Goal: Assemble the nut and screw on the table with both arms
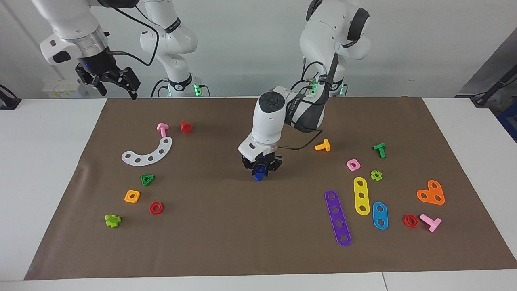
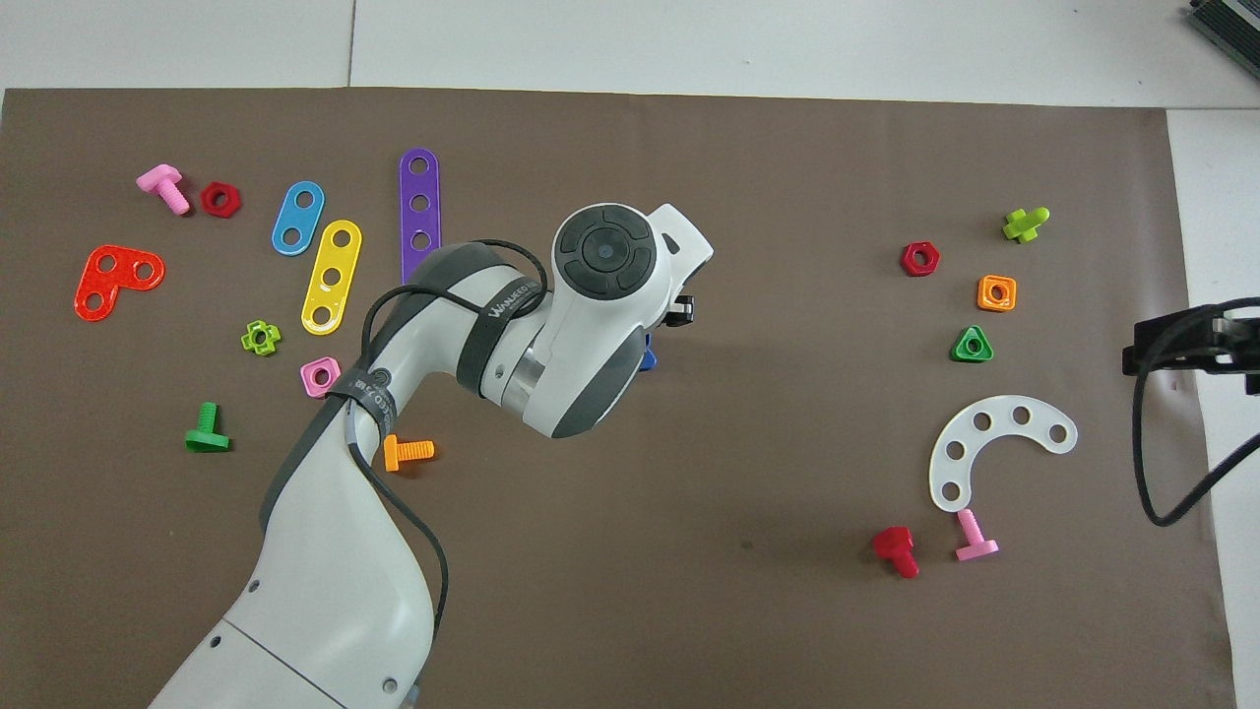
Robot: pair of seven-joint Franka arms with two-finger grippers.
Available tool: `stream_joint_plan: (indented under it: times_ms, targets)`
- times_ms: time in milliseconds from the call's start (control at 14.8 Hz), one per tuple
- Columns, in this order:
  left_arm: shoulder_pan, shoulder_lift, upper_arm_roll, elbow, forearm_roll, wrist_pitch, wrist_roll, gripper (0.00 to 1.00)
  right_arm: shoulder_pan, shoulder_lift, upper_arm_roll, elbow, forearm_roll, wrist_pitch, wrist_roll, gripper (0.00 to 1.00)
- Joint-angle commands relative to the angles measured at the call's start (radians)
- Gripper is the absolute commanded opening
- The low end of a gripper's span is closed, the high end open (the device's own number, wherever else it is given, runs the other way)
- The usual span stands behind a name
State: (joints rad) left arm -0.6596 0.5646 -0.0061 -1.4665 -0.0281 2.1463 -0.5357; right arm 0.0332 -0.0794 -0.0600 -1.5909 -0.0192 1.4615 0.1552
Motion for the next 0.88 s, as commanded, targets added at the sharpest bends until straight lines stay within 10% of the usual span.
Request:
stream_joint_plan:
  times_ms: [0,809]
  targets:
    - [-0.015,-0.011,0.017,-0.031,-0.015,0.035,-0.010,0.00,-0.007,0.004,0.002,0.015,0.021,-0.016,-0.017,1.00]
    - [-0.028,-0.029,0.018,-0.043,-0.036,0.005,-0.012,0.00,-0.007,0.004,0.002,0.015,0.021,-0.016,-0.017,1.00]
